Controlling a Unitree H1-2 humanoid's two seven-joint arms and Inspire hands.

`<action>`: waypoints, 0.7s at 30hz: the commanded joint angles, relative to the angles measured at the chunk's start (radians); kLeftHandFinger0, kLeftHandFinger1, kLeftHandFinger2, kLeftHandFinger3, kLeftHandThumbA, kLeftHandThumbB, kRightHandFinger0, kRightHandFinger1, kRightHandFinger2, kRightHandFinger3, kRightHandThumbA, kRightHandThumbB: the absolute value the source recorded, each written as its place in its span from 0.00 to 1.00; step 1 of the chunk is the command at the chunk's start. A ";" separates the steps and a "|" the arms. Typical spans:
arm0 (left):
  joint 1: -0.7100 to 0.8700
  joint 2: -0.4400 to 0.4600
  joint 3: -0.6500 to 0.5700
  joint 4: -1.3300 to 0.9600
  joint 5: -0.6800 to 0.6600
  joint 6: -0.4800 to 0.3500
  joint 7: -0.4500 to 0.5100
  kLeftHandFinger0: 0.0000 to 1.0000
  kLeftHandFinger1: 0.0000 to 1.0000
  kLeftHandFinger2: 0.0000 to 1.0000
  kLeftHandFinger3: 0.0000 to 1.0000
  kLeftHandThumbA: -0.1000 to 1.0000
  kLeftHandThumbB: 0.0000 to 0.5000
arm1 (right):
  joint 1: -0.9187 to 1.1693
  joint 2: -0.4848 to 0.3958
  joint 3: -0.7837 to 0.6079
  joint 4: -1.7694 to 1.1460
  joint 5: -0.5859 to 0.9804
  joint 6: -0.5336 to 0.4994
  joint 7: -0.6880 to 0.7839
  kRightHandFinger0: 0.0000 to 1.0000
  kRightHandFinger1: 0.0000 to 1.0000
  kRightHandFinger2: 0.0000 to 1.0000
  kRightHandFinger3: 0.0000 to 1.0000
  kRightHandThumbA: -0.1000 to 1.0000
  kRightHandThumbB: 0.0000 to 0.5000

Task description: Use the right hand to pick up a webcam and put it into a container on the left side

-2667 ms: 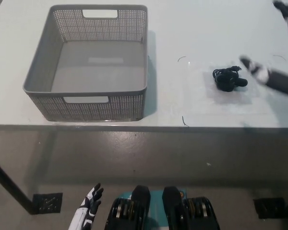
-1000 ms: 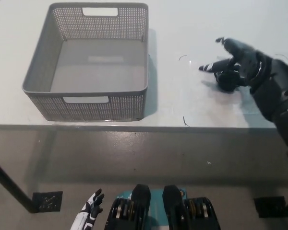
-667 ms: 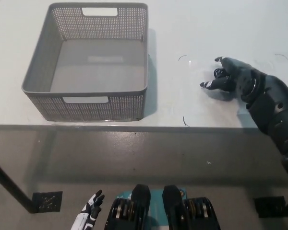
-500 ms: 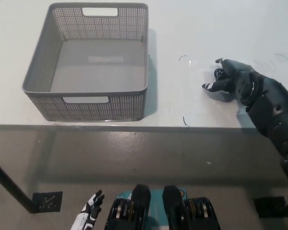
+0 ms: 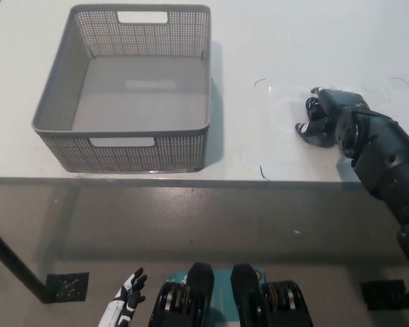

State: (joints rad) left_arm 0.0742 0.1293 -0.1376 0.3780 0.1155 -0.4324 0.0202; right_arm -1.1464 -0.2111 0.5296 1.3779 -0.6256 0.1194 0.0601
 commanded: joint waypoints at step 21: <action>-0.017 0.013 0.005 -0.016 -0.011 -0.038 0.010 1.00 1.00 1.00 1.00 1.00 1.00 | -0.008 -0.039 -0.026 0.015 0.047 0.010 -0.087 0.18 0.25 0.35 1.00 0.01 0.31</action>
State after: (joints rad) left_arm 0.0607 0.1328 -0.1369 0.3779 0.1156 -0.4325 0.0207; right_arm -1.1504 -0.2273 0.5398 1.3906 -0.6200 0.1258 0.0166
